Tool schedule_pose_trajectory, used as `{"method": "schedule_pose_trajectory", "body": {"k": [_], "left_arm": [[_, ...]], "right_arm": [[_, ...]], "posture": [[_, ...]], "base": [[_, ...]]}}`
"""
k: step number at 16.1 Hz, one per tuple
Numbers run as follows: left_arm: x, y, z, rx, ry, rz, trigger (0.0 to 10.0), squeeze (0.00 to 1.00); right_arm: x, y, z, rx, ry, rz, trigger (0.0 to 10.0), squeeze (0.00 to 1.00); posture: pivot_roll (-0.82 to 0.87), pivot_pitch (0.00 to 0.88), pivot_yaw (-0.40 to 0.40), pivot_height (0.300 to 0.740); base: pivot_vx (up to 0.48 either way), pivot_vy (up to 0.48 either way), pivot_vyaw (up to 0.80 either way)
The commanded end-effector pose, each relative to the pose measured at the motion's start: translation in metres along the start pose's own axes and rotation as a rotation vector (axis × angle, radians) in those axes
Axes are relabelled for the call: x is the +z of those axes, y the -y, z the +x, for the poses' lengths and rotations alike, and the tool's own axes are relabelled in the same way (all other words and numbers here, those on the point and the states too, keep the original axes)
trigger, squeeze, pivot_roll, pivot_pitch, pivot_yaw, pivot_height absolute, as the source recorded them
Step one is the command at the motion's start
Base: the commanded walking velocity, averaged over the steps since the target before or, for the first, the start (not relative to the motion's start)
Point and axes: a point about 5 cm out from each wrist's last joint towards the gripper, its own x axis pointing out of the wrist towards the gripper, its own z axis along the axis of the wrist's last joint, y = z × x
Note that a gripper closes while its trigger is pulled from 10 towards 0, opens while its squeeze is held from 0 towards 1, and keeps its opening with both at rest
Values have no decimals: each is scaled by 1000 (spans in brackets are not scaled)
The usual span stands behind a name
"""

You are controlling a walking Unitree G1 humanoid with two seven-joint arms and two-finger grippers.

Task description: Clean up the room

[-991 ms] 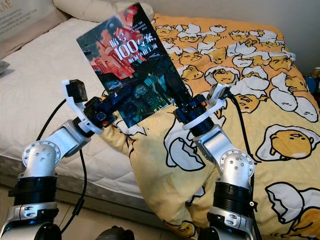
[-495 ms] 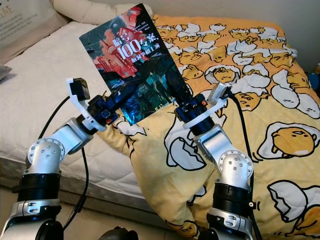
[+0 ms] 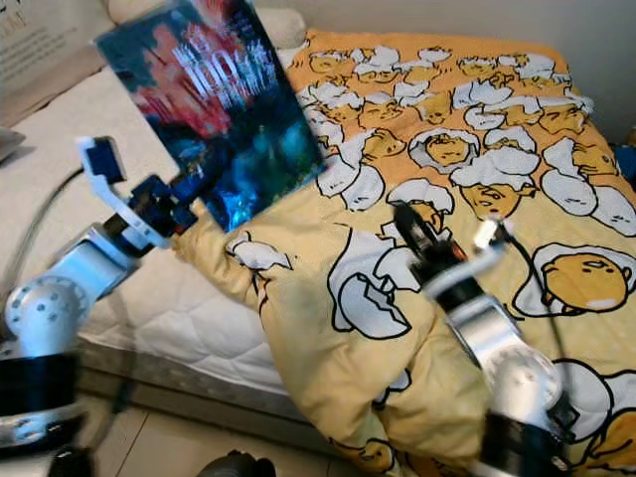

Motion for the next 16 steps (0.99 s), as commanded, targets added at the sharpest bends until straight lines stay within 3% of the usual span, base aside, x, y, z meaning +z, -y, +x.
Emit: {"method": "schedule_pose_trajectory", "body": {"k": [1, 2, 3, 4, 6, 8, 9, 11, 16], "left_arm": [[-4, -6, 0, 117, -60, 121, 0, 0], [-7, -12, -2, 186, -94, 199, 0, 0], [-14, -22, -7, 336, -173, 348, 10000, 0], [-15, -23, -8, 384, -191, 435, 10000, 0], [-23, -19, -11, 484, -212, 622, 10000, 0], [-35, -18, -17, 513, -230, 599, 10000, 0], [-47, -16, -21, 526, -248, 597, 10000, 0], [-59, -12, -23, 522, -265, 583, 10000, 0], [-58, -8, -16, 555, -226, 601, 10000, 0]], "right_arm": [[4, -8, 2, -19, 1, -100, 10000, 0], [4, -9, 2, -44, -7, -151, 10000, 0], [2, -11, 2, -127, -16, -272, 10000, 0], [1, -12, 2, -187, 8, -300, 10000, 0], [-6, -11, -1, -343, 59, -495, 10000, 0], [-10, -11, -5, -400, 41, -609, 10000, 0], [-12, -10, -7, -452, 55, -765, 10000, 0], [-21, 0, -15, -510, -25, -754, 10000, 0], [-36, -3, -11, -451, -83, -797, 10000, 0]], "posture": [[-29, 0, 108, 740], [-31, 0, 107, 740], [-38, 0, 107, 740], [-40, 0, 107, 740], [-60, 0, 114, 740], [-73, 0, 112, 740], [-77, 0, 107, 740], [-67, 0, 90, 740], [-60, 0, 58, 740]], "base": [[0, 0, 0], [0, 0, 0], [0, 0, 0], [0, 0, 0], [0, 0, 0], [0, 0, 0], [0, 0, 0], [0, 161, 0], [0, 362, 0]]}}
